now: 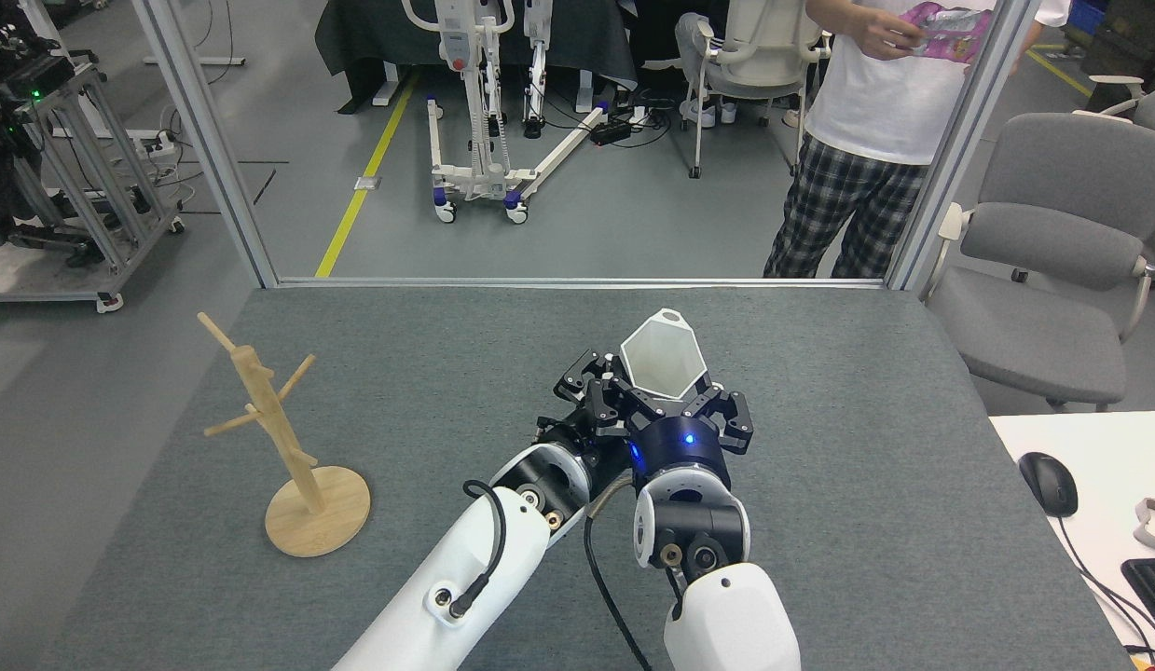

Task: Hang cup on storage rack
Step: 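Close the left gripper on the cup beside the right gripper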

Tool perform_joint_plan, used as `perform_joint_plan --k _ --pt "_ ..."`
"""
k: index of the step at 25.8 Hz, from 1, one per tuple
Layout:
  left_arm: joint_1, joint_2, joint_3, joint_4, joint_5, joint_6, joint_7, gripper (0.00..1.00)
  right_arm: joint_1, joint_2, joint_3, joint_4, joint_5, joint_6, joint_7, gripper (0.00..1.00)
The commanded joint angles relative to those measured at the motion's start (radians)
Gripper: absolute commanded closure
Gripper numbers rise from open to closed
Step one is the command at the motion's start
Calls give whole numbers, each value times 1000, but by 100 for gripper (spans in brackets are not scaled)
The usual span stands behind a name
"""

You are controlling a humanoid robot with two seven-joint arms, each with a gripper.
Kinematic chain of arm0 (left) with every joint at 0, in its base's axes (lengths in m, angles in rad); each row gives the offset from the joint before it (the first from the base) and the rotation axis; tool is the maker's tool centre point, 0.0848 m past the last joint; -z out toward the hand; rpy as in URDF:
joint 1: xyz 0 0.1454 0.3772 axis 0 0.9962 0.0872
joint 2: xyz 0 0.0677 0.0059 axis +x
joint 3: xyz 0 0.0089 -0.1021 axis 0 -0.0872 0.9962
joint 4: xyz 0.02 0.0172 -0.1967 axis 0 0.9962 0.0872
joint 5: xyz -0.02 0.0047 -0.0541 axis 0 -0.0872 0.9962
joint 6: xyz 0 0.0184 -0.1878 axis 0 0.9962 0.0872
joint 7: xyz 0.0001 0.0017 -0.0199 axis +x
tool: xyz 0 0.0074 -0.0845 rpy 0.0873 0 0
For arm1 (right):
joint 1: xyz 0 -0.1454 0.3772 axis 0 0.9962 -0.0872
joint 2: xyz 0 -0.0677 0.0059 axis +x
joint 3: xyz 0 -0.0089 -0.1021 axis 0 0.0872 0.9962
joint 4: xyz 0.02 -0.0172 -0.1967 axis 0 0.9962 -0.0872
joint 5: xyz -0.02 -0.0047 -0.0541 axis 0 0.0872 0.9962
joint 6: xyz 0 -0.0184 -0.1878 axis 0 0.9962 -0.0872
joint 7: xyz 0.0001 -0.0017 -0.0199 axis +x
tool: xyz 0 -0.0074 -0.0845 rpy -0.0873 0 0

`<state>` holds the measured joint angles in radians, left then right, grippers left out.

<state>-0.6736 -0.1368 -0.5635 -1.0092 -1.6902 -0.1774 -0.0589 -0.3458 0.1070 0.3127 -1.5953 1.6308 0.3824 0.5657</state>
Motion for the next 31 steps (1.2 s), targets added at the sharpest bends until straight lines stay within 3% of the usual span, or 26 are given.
perform_joint_plan --k 1,3,10,14,18,19,20,21,22,23,31 --pt "0 -4 1 -17 -2 3 36 1 1 2 -1 6 0 1 -4 98" --pt "0 -3 -1 -17 -2 4 36 3 1 3 -1 20 0 4 -6 98" --pt "2 2 -1 -17 -3 7 31 36 -7 10 -6 28 -15 67 0 98" --pt "2 8 -1 -19 -6 1 25 60 -9 11 -6 28 -54 81 2 98" --pt "5 9 -2 -23 -8 -4 21 93 -10 11 -7 28 -58 90 2 96" --pt "5 9 -4 -23 -8 -10 21 100 -10 11 -4 29 -58 90 2 87" --pt "6 9 -2 -23 -8 -17 19 100 -10 10 -4 31 -58 90 2 67" --pt "6 9 -2 -23 -8 -22 19 100 -12 8 -3 34 -55 92 0 36" --pt "6 9 -2 -23 -8 -24 19 100 -12 8 -4 37 -51 93 0 14" --pt "6 9 -2 -23 -8 -24 19 100 -13 8 -4 40 -52 98 -3 1" --pt "6 9 -1 -23 -5 -22 19 100 -18 11 -14 40 -58 90 -26 1"
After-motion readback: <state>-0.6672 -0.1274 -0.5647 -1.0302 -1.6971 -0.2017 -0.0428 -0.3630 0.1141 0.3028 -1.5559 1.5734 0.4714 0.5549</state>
